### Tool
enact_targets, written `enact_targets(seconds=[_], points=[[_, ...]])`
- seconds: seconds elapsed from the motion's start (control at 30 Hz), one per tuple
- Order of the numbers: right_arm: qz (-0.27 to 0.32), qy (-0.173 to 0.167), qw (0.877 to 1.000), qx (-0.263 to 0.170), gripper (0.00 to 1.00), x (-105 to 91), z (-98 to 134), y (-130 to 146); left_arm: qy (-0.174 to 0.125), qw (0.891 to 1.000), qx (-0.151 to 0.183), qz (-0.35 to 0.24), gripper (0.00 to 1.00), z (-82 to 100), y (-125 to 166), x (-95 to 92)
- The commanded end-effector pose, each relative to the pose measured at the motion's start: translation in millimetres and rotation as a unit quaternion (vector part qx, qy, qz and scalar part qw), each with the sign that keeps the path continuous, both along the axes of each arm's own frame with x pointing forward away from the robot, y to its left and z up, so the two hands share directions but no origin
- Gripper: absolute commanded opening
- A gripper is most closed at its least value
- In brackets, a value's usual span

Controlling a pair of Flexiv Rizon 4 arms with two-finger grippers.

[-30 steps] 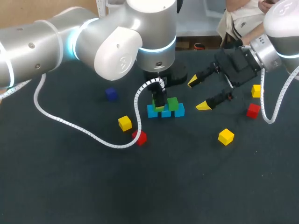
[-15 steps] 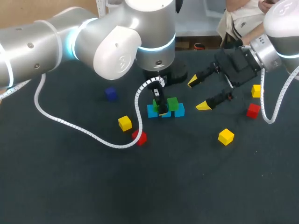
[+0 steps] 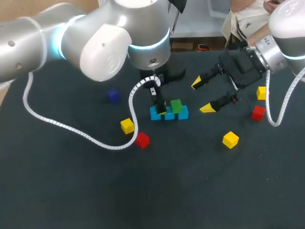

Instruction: Place the blue cubes, place green cubes on the blue cubes, place the yellow cubes on the green cubes, then place the red cubes on the yellow cubes, and place purple cube on the red cubes.

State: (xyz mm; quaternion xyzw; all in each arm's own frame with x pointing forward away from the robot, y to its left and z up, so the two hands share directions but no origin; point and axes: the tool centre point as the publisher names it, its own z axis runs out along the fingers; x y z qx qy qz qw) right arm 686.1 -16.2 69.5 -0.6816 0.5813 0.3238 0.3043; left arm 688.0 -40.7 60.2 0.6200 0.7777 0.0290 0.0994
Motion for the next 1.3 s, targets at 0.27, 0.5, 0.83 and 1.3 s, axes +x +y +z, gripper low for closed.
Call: enact_targets(seconds=[0.27, 0.5, 0.83, 1.3], points=[[0.0, -0.001, 1.0, 0.001, 1.0, 0.0, -0.2, -0.1, -0.025, 0.999, 0.016, -0.012, 0.0, -13.0, 10.5, -46.5], [0.0, -0.001, 1.0, 0.001, 1.0, 0.0, -0.2, -0.1, -0.026, 1.0, -0.009, 0.009, 0.0, -11.9, 13.5, -47.6], [0.0, -0.001, 1.0, 0.001, 1.0, 0.0, -0.2, -0.1, -0.024, 0.999, -0.014, 0.03, 0.0, -13.2, 13.9, -62.7], [0.0, -0.001, 1.0, 0.001, 1.0, 0.0, -0.2, -0.1, -0.037, 0.998, -0.05, 0.015, 0.0, 0.1, 2.6, -81.5]])
